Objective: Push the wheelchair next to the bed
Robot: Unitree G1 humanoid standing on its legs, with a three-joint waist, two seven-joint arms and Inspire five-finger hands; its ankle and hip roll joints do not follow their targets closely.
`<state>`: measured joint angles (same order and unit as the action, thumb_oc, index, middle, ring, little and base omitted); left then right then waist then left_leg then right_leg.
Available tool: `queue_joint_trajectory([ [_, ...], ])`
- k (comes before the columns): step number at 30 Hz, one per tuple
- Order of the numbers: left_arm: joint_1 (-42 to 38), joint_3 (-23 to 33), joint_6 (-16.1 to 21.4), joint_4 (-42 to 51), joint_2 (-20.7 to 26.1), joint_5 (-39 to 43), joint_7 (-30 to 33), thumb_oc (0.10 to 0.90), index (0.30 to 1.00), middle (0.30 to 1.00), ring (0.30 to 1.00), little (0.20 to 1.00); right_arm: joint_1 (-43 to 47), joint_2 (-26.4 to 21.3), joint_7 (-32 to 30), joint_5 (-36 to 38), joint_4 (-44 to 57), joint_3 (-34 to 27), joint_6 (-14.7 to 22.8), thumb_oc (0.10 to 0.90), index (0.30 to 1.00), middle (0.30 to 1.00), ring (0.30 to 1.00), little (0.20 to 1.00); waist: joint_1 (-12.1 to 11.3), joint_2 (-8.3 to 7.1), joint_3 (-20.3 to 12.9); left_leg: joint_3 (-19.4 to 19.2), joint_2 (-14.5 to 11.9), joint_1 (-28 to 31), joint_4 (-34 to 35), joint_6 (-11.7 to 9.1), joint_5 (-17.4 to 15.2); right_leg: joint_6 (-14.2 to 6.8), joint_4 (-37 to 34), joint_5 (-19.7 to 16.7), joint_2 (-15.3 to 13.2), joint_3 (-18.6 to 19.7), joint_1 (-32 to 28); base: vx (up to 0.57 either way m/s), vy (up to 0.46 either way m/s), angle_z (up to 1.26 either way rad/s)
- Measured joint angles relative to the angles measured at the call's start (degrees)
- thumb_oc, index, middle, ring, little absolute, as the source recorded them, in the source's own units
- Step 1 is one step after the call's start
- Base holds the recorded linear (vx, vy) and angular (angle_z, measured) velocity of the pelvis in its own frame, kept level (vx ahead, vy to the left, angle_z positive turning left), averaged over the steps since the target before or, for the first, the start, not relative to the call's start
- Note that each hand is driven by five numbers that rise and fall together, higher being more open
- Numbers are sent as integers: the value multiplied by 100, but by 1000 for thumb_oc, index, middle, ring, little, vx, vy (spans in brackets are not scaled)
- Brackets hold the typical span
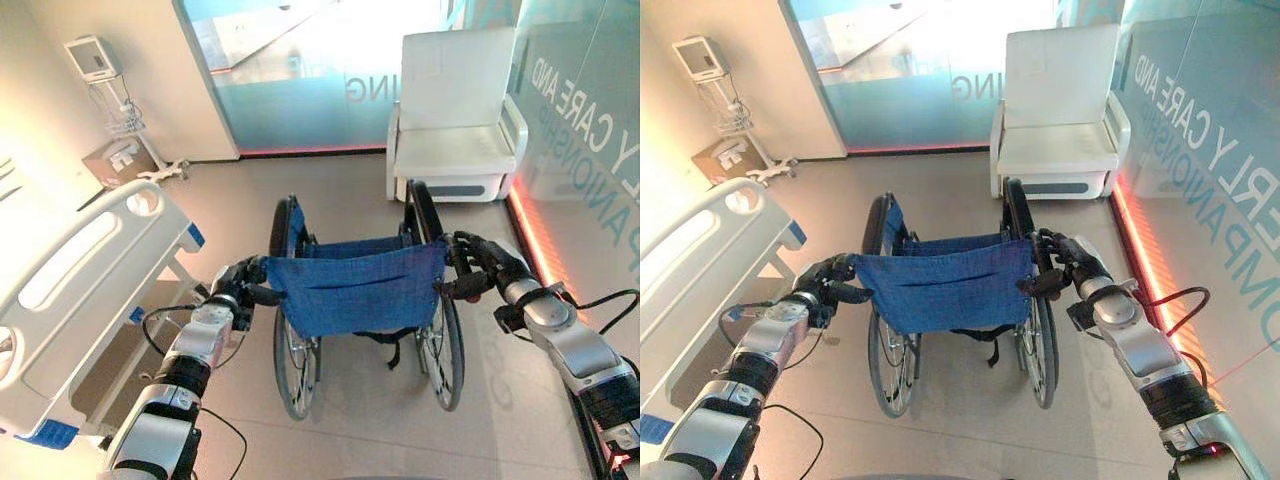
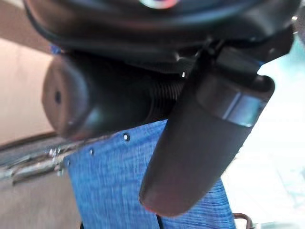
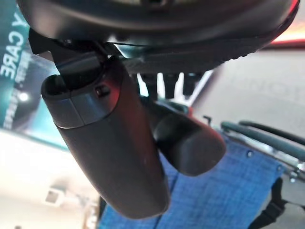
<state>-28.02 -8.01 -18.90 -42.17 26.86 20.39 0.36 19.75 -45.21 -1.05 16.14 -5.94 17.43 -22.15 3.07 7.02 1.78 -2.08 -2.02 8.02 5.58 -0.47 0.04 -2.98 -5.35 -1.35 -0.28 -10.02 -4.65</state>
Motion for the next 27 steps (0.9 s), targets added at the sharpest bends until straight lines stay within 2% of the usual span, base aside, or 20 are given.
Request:
queue_joint_trajectory([
  [5, -44, 94, -258, -139, 238, 272, -476, 800, 900, 900, 900, 900, 246, 0, 115, 4, -169, 180, -58, 800, 900, 900, 900, 900, 83, 17, -10, 1, 5, 1, 0, 0, 0, 2, 0, 0, -6, -8, -4, 0, 0, 0],
  [7, -219, 29, -495, -287, 368, 225, -753, 800, 900, 900, 900, 900, 438, 0, 247, 6, -321, 246, -123, 800, 900, 900, 900, 900, 94, 15, -8, 2, 1, 2, 0, -5, 3, 2, 0, 0, -1, -8, -4, 0, 0, 0],
  [11, -399, -181, -658, -356, 530, -88, -977, 800, 900, 900, 900, 900, 671, -3, 293, 8, -439, 434, -250, 800, 900, 900, 900, 900, 114, 0, 2, 2, -4, 3, 0, -10, 6, 2, -1, 0, 6, -8, -4, 0, 0, 0],
  [15, -520, -303, -731, -356, 535, -514, -1000, 800, 900, 900, 900, 900, 918, -3, 371, 8, -610, 596, -335, 800, 900, 900, 900, 900, 138, -8, 8, 8, -5, 0, 0, -16, 10, 2, -1, 0, 8, -12, -4, 0, 0, 0],
  [20, -643, -401, -846, -356, 535, -718, -1030, 800, 900, 900, 900, 900, 1202, 15, 600, 6, -812, 644, -684, 800, 900, 900, 900, 900, 137, -25, 19, 15, -11, -8, 0, -19, 9, 7, 0, 5, 12, -23, -2, 0, 0, 0],
  [24, -793, -516, -850, -341, 535, -715, -937, 800, 900, 900, 900, 900, 1565, 16, 855, -2, -1134, 771, -997, 800, 900, 900, 900, 900, 95, -119, 48, 17, -12, -11, -1, -20, 11, 7, 0, 4, 12, -32, -2, 0, 0, 0],
  [27, -820, -559, -850, -266, 536, -712, -888, 800, 900, 900, 900, 900, 1674, 17, 942, -2, -1277, 777, -1072, 800, 900, 900, 900, 900, 67, -190, 62, 29, -10, -19, -2, -21, 12, 7, 0, 5, 10, -42, -2, -1, -2, 1],
])
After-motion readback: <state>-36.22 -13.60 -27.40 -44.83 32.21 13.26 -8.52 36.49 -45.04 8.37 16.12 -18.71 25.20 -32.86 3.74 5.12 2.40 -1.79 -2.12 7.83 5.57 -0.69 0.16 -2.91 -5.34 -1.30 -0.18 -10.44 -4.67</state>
